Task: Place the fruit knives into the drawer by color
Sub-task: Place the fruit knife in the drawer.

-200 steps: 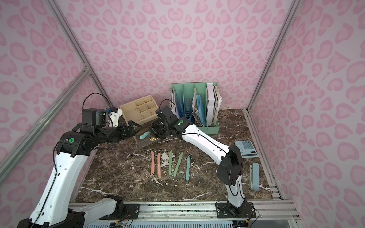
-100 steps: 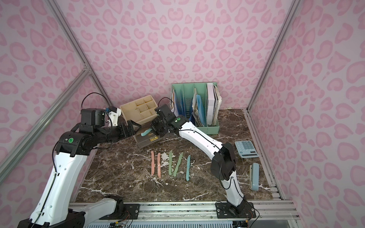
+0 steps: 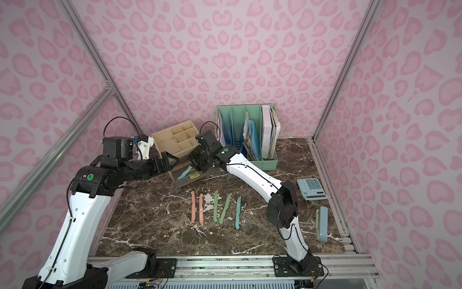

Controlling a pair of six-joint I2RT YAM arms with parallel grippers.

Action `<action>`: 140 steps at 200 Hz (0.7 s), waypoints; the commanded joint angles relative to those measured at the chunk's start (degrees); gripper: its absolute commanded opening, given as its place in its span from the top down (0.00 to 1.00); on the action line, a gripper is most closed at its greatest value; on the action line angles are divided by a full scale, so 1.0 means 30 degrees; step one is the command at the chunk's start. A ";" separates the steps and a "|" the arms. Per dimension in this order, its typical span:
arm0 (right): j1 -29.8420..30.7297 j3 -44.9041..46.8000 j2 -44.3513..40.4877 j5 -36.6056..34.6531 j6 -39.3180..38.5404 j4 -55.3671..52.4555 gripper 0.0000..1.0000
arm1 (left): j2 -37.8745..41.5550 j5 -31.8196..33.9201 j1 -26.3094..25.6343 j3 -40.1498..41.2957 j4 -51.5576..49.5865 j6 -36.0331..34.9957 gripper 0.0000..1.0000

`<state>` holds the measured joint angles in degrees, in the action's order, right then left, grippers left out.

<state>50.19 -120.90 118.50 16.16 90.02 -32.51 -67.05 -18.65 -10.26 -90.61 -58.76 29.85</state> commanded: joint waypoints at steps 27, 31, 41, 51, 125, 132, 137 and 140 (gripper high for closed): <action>-0.0108 -0.0011 -0.0790 0.1876 -0.2720 -0.0187 0.60 | 0.0387 -0.1135 -0.0018 0.1015 0.0985 0.0573 0.01; -0.0112 0.0201 -0.0964 0.1980 -0.2957 -0.0078 0.60 | 0.0468 -0.1245 -0.0035 0.1204 0.1066 0.0641 0.01; -0.0120 0.0541 -0.1403 0.2097 -0.3588 -0.0193 0.59 | 0.0648 -0.1508 -0.0047 0.1606 0.1252 0.0777 0.01; -0.0143 0.0920 -0.1893 0.2221 -0.4398 -0.0112 0.58 | 0.0825 -0.1664 -0.0092 0.1925 0.1355 0.0877 0.01; -0.0802 0.6963 -0.6917 0.1909 -0.8564 -0.0998 0.45 | 0.2144 -0.1939 -0.1413 0.4338 0.2165 0.1577 0.01; -0.0876 0.7698 -0.7511 0.1789 -0.8971 -0.1096 0.45 | 0.2242 -0.1786 -0.1712 0.4536 0.2284 0.1637 0.01; -0.0925 0.8193 -0.7887 0.1638 -0.9295 -0.1222 0.45 | 0.2304 -0.1668 -0.1936 0.4651 0.2301 0.1674 0.01; -0.0968 0.8481 -0.8104 0.1533 -0.9469 -0.1279 0.45 | 0.2335 -0.1612 -0.2065 0.4732 0.2342 0.1696 0.01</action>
<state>47.86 -100.42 98.08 22.02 68.10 -34.98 -60.82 -23.68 -14.39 -77.73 -53.91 34.22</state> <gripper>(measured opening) 0.549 0.989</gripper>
